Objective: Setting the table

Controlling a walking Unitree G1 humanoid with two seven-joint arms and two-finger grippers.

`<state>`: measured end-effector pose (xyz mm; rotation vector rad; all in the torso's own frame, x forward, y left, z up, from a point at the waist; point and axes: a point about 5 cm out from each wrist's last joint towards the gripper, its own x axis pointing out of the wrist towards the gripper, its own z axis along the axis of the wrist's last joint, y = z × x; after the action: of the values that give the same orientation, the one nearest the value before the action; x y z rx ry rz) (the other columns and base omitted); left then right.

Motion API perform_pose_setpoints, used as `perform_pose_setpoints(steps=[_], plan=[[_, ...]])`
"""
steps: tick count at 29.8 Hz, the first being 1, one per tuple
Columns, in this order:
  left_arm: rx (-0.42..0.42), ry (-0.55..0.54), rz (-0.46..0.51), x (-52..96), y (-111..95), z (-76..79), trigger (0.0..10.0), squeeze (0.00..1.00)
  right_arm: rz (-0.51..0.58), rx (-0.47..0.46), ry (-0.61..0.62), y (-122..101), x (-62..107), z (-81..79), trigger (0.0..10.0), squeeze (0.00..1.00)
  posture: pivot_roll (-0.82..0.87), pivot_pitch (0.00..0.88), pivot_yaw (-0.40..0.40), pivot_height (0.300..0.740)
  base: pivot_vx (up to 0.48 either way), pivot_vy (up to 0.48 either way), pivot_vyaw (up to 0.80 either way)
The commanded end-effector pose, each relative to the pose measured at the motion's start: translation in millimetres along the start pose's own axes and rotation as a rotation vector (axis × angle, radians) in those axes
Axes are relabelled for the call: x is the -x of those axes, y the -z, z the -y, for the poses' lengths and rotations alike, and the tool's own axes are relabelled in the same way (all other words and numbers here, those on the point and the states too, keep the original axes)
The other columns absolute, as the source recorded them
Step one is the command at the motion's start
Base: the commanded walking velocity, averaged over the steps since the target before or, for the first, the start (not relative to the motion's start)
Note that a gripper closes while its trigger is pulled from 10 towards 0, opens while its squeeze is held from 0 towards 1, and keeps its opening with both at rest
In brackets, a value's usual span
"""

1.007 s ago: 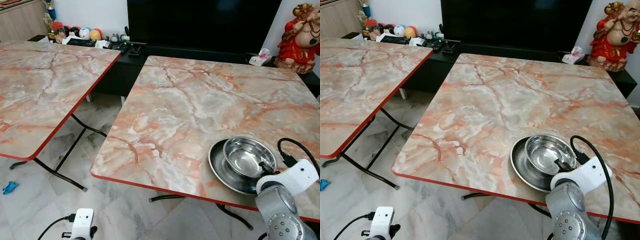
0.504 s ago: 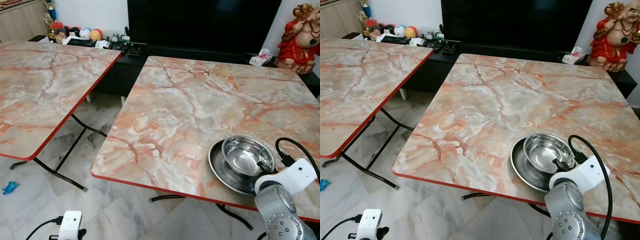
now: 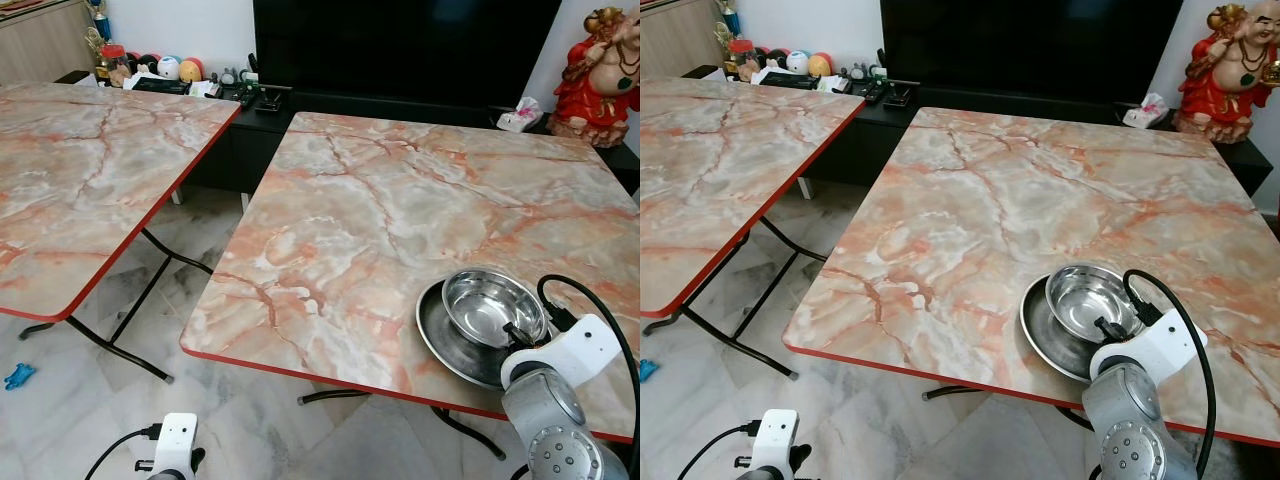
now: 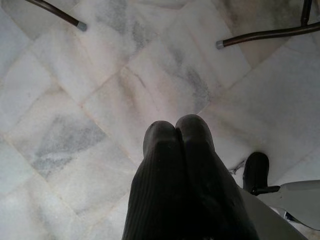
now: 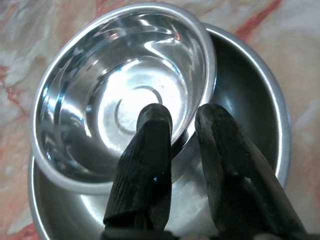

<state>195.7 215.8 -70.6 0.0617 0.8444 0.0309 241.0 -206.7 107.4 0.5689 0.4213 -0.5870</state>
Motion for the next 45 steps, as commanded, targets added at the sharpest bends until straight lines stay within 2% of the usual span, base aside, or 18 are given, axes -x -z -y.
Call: perform_pose_setpoints(steps=[1, 4, 5, 8, 10, 19, 26, 27, 28, 29, 30, 32, 34, 36, 40, 42, 44, 45], plan=[[-0.014, -0.004, -0.032, 2.0, 7, -4.4, 10.0, 0.00, -0.058, -0.035, -0.044, 15, 8.3, -10.6, 10.0, 0.00, 0.05, 0.023, -0.050, 0.740, 0.000, 0.000, 0.00], [-0.009, -0.019, -0.036, 5.8, 11, -19.5, 10.0, 0.00, -0.014, 0.001, -0.067, 10, 10.2, -14.3, 10.0, 0.00, 0.05, 0.022, -0.051, 0.740, 0.000, 0.000, 0.00], [-0.009, -0.019, -0.036, 5.8, 11, -19.5, 10.0, 0.00, -0.014, 0.001, -0.067, 10, 10.2, -14.3, 10.0, 0.00, 0.05, 0.022, -0.051, 0.740, 0.000, 0.000, 0.00], [-0.005, -0.033, -0.039, 9.8, 13, -34.7, 10.0, 0.00, 0.065, 0.054, -0.118, -2, 12.8, -20.9, 10.0, 0.00, 0.05, 0.022, -0.052, 0.740, 0.000, 0.000, 0.00], [-0.004, -0.034, -0.039, 10.1, 13, -36.0, 10.0, 0.00, 0.075, 0.066, -0.120, -3, 13.6, -21.4, 10.0, 0.00, 0.05, 0.023, -0.052, 0.740, 0.000, 0.000, 0.00], [-0.006, 0.013, -0.027, 1.1, 9, 8.2, 10.0, 0.00, 0.108, 0.098, -0.110, -7, 16.9, -16.5, 10.0, 0.00, 0.05, 0.026, -0.055, 0.740, 0.000, 0.000, 0.00], [-0.012, 0.002, -0.026, 0.1, 6, 8.9, 10.0, 0.00, 0.129, 0.084, -0.113, -8, 17.2, -17.9, 10.0, 0.00, 0.05, 0.024, -0.054, 0.740, 0.000, 0.000, 0.00], [-0.011, -0.007, -0.027, 0.6, 6, 2.2, 10.0, 0.00, 0.153, 0.074, -0.123, -10, 17.0, -19.4, 10.0, 0.00, 0.05, 0.024, -0.053, 0.740, 0.000, 0.000, 0.00], [-0.010, -0.028, -0.027, 2.4, 5, -12.1, 10.0, 0.00, 0.206, 0.071, -0.156, -15, 17.2, -23.6, 10.0, 0.00, 0.05, 0.021, -0.051, 0.740, 0.000, 0.000, 0.00], [-0.010, -0.028, -0.027, 2.4, 5, -12.1, 10.0, 0.00, 0.206, 0.071, -0.156, -15, 17.2, -23.6, 10.0, 0.00, 0.05, 0.021, -0.051, 0.740, 0.000, 0.000, 0.00], [-0.008, -0.043, -0.027, 4.6, 5, -24.1, 10.0, 0.00, 0.265, 0.083, -0.204, -21, 18.7, -30.1, 10.0, 0.00, 0.05, 0.019, -0.049, 0.740, 0.000, 0.000, 0.00], [-0.008, -0.054, -0.028, 6.6, 5, -32.5, 10.0, 0.00, 0.332, 0.112, -0.263, -26, 21.7, -38.7, 10.0, 0.00, 0.05, 0.015, -0.047, 0.740, 0.000, 0.000, 0.00], [-0.011, -0.061, -0.030, 8.3, 7, -38.3, 10.0, 0.00, 0.419, 0.174, -0.330, -31, 25.5, -49.2, 10.0, 0.00, 0.05, 0.008, -0.045, 0.740, 0.000, 0.000, 0.00], [-0.012, -0.063, -0.030, 8.6, 7, -39.3, 10.0, 0.00, 0.432, 0.197, -0.346, -30, 25.6, -51.5, 10.0, 0.00, 0.04, 0.003, -0.044, 0.740, 0.000, 0.000, 0.00], [-0.011, -0.062, -0.027, 7.3, 8, -31.7, 10.0, 0.00, 0.458, 0.287, -0.361, -16, 15.2, -48.4, 10.0, 0.00, 0.05, 0.000, -0.043, 0.740, 0.000, 0.000, 0.00], [-0.015, -0.060, -0.023, 5.1, 8, -21.4, 10.0, 0.00, 0.462, 0.335, -0.304, -13, 1.9, -35.9, 10.0, 0.00, 0.06, 0.000, -0.047, 0.740, 0.000, 0.000, 0.00], [-0.009, -0.062, -0.020, 4.2, 7, -17.9, 10.0, 0.00, 0.478, 0.369, -0.297, -14, -1.4, -33.0, 10.0, 0.00, 0.06, 0.000, -0.049, 0.740, 0.000, 0.000, 0.00], [-0.002, -0.061, -0.018, 2.9, 5, -13.1, 10.0, 0.00, 0.500, 0.419, -0.306, -15, -3.9, -31.9, 10.0, 0.00, 0.06, 0.000, -0.051, 0.740, 0.000, 0.000, 0.00]])
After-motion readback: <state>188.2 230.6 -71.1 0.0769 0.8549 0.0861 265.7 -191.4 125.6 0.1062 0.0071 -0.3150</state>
